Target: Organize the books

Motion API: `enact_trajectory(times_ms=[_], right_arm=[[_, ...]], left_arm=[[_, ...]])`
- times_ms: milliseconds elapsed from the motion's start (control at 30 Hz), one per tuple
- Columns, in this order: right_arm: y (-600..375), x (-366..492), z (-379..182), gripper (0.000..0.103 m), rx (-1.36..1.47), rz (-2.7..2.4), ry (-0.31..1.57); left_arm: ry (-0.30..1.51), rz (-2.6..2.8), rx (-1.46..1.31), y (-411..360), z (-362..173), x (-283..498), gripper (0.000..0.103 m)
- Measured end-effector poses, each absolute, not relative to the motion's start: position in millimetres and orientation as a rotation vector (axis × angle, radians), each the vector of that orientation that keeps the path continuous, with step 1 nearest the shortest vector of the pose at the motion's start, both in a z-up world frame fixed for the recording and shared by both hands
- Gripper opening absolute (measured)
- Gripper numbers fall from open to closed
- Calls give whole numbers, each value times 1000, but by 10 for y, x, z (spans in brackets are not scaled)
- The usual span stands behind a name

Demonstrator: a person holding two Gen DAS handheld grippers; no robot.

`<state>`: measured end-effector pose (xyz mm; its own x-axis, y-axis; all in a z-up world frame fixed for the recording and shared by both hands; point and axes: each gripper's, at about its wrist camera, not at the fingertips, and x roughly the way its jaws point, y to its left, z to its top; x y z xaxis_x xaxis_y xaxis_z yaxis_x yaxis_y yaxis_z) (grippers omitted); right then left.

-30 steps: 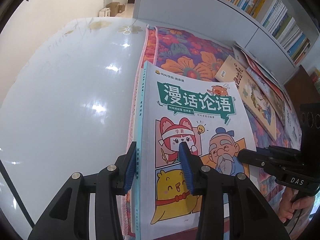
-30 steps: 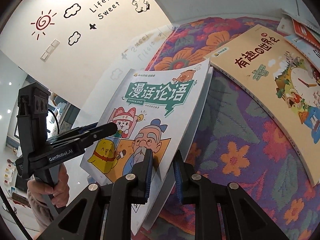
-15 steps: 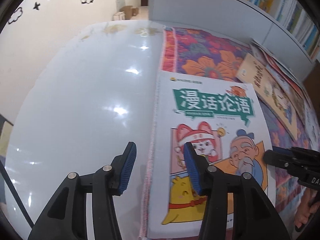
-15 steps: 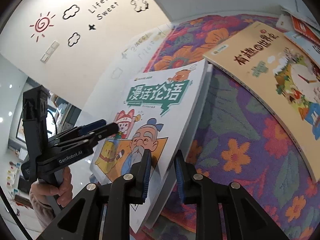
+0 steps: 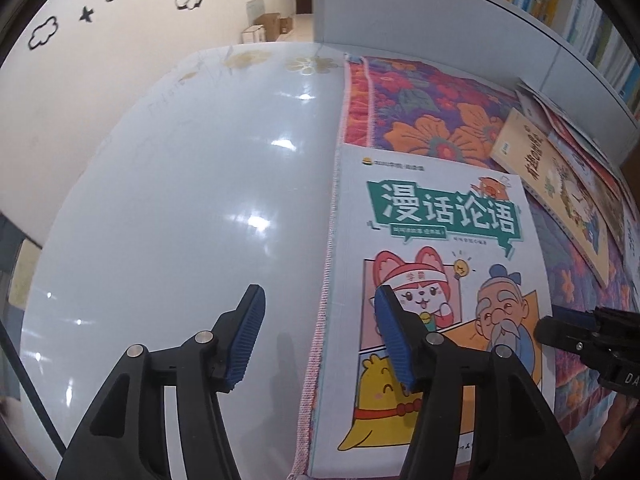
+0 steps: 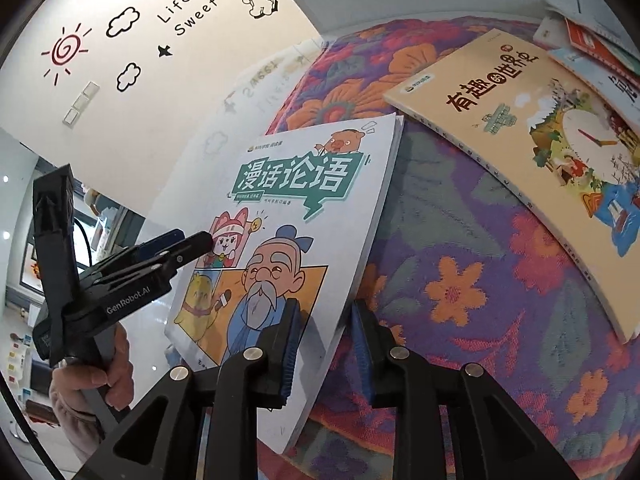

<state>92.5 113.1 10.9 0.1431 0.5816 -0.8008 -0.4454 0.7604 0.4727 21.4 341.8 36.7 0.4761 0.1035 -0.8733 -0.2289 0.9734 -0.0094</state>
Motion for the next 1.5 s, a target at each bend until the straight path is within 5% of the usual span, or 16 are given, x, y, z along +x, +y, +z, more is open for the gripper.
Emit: enact_trajectory(times_ms=[867,1500], right_arm=[[-125,1027,530,25,332,658,1132],[-1246,1372,181,26,562,518,1193]], left_arm=[[1004,28,-121,2278,731,444,55],[1063,-133,-116,1130,387,908,55]])
